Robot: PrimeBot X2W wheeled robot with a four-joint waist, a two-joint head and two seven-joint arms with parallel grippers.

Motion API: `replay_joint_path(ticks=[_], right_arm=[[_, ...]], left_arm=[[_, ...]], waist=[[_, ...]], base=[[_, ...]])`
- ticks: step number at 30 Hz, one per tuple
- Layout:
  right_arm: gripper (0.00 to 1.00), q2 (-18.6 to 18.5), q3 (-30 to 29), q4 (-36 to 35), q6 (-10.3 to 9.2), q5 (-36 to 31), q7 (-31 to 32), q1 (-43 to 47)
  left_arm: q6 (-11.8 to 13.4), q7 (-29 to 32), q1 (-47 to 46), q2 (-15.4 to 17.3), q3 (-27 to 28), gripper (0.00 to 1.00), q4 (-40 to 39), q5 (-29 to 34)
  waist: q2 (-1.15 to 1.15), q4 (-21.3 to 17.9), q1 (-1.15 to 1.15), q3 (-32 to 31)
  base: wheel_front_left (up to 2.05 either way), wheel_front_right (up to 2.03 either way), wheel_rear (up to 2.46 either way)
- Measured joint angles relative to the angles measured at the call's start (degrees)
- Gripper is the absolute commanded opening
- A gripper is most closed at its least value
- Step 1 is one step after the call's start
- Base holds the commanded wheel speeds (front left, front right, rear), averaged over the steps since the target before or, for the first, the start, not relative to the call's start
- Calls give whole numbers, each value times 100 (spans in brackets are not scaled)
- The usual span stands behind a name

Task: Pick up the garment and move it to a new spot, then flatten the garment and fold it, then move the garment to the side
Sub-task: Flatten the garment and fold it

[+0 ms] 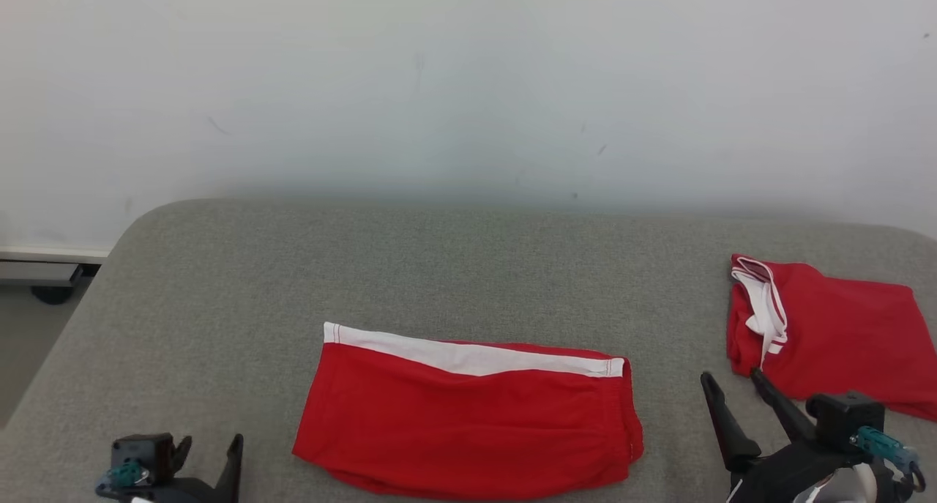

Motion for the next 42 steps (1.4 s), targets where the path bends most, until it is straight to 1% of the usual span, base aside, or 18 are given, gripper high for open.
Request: replay_joint_path(ticks=[1,2,3,4,9,14,17,18,20,22,24,26,29,32,35,38,42], right_arm=[[100,12,-37,-22,-10,0,-18,13],[100,26,-100,-37,-42,1,-41,27],[100,26,-266,-90,-51,1,-45,99],[100,27,-313,-115,-64,1,-46,140],[100,102,-402,-215,-94,-27,-47,216],[100,197,-654,-275,-120,-43,-48,348],[100,256,-677,-235,-142,-36,-48,343],[100,285,-603,-169,-142,-13,-18,310],[100,309,-378,-11,-142,-2,242,255],[100,315,-347,82,-142,59,479,165],[100,291,-253,183,-85,148,798,-40],[100,279,-164,282,-74,182,1090,-238],[100,292,-129,426,18,353,1497,-495],[100,316,-1,678,41,475,2038,-652],[100,374,176,914,154,580,2515,-727],[100,461,226,1101,153,664,2880,-965],[100,483,290,1377,133,689,3331,-1206]], left_arm=[[-1,0,23,37,102,100,-30,46],[0,0,59,32,242,100,-30,99],[-1,0,180,-9,499,100,-44,238],[-1,0,243,-18,601,100,-58,318],[-1,0,611,-20,1252,100,-171,612],[-1,-1,716,-153,1734,100,-460,1054],[-1,-7,806,-172,2026,100,-630,1287],[-1,-8,871,-170,2132,100,-657,1390],[-1,-8,1027,-171,2305,100,-760,1523],[-1,-8,1077,-224,2431,100,-865,1715],[-1,-9,1106,-307,2565,100,-1014,1880],[-1,-9,1144,-375,2658,100,-1116,2046],[-1,-9,1226,-454,2841,100,-1266,2238],[-1,-9,1299,-506,2981,100,-1367,2412],[-1,-9,1411,-570,3129,100,-1514,2558],[-1,-9,1552,-660,3256,100,-1615,2679],[-1,-9,1616,-751,3356,100,-1788,2891]], waist=[[0,29,0,2],[0,61,0,4],[0,127,0,5],[0,160,0,6],[0,262,0,13],[0,328,0,37],[0,391,0,63],[0,408,0,75],[0,436,0,92],[0,471,0,101],[0,512,0,104],[0,559,0,102],[0,633,0,93],[0,701,0,83],[0,750,0,78],[0,766,0,84],[0,786,0,102]], base=[[0,0,0],[0,0,0],[0,0,0],[0,0,0],[0,0,0],[0,0,0],[0,0,0],[0,0,0],[0,0,0],[0,0,0],[0,0,0],[0,0,0],[0,0,0],[0,0,0],[0,0,0],[0,0,0],[0,0,0]])
